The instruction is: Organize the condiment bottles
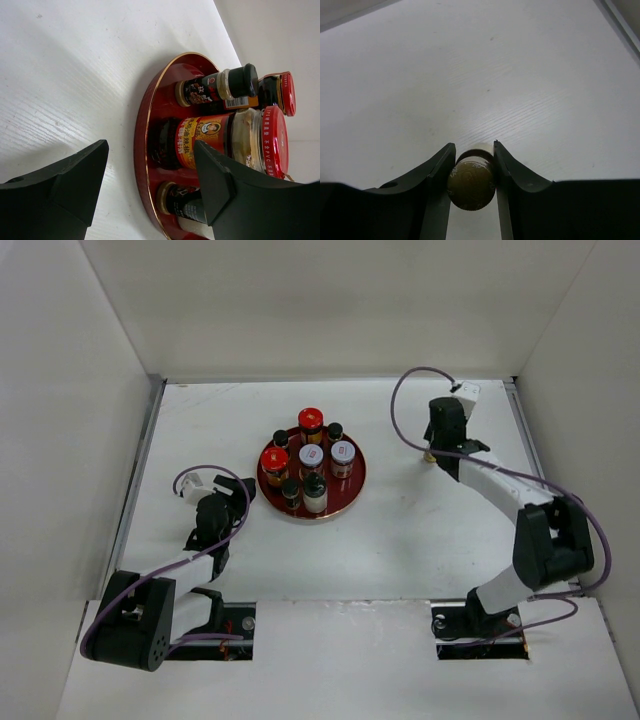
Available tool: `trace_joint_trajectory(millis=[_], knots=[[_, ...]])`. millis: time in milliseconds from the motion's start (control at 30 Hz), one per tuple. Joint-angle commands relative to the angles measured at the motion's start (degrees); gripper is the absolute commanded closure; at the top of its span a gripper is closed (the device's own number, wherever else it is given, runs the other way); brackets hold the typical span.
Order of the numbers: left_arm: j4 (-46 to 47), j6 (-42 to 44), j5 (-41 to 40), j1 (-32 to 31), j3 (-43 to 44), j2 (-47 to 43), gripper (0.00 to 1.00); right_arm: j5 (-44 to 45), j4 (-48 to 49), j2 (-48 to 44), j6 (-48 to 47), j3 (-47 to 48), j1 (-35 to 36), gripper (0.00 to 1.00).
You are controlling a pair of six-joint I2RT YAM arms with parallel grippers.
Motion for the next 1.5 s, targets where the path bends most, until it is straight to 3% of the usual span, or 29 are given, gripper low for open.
trace_joint_trajectory(millis=[0, 233, 400, 667, 833, 1067, 1200, 1367, 1433, 1467], knots=[[1.9, 0.6, -0.7, -0.1, 1.6, -0.4, 0.33, -0.1, 3.6, -8.6, 1.1, -1.3, 7.8, 0.71], [1.9, 0.6, -0.8, 0.4, 1.6, -0.4, 0.33, -3.2, 5.7, -12.9, 1.2, -4.3, 21.6, 0.71], [1.7, 0.6, -0.7, 2.0, 1.0, -2.1, 0.33, -4.5, 12.7, -10.4, 1.2, -4.0, 30.4, 0.71], [-0.3, 0.9, -1.7, 3.5, 0.6, -4.7, 0.33, -4.7, 16.9, -1.7, -0.3, -0.2, 33.0, 0.70], [-0.3, 0.9, -1.7, 3.6, 0.7, -4.6, 0.33, -0.3, 17.8, 2.8, -2.3, -0.2, 34.4, 0.67], [-0.3, 0.7, -2.0, 3.5, 0.7, -4.5, 0.33, 2.1, 19.6, 2.8, -3.1, -2.3, 37.0, 0.38], [-0.3, 0.4, -2.0, 3.7, 0.5, -4.9, 0.33, 2.1, 19.3, 0.6, -3.2, -2.4, 37.1, 0.30], [-2.6, 1.0, -3.4, 3.7, 0.9, -5.9, 0.32, 2.1, 19.3, -6.0, -3.4, -4.9, 37.5, 0.12], [-3.4, 1.2, -3.3, 3.7, 1.5, -5.4, 0.32, 3.0, 20.1, -10.2, -3.4, -7.6, 37.5, 0.00], [-3.3, 1.5, -3.5, 3.4, 1.6, -4.8, 0.32, 4.1, 20.5, -12.2, -3.1, -9.4, 37.5, 0.00]])
